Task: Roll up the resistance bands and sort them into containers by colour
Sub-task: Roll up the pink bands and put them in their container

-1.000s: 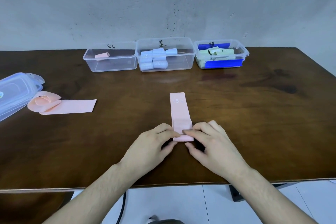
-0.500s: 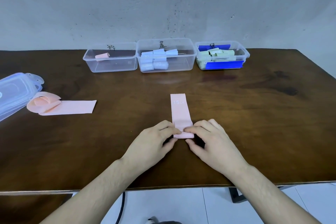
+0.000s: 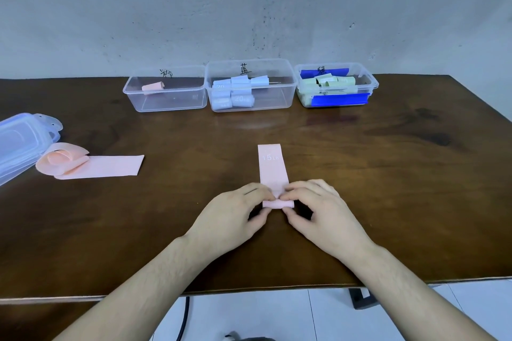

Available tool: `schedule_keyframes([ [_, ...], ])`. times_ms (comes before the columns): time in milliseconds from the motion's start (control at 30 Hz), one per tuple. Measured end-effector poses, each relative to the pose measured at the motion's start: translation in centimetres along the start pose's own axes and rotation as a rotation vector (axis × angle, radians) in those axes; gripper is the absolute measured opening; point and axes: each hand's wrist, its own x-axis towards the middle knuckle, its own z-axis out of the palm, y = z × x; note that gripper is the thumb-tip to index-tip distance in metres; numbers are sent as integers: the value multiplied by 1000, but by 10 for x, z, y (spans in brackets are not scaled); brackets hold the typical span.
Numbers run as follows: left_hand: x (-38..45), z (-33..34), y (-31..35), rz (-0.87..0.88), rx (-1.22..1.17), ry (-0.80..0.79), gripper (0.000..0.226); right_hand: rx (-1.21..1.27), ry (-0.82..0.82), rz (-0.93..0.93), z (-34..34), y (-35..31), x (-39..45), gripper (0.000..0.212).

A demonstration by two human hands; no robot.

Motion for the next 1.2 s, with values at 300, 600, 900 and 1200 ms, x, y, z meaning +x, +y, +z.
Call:
schedule_keyframes([
  [300,-8,-5,8,25,-28,43,20,2,-38,-45,-1,-1,-3,28],
  [600,-9,4,7,-43,-33,33,19,17,-86,-81,3,-1,7,19],
  [900,-3,2,2,-67,-31,26,28,-45,-71,-34,7,3,14,27],
  [1200,0,4,4,-26,-13,117,27,-98,-42,-8,7,4,17,39],
])
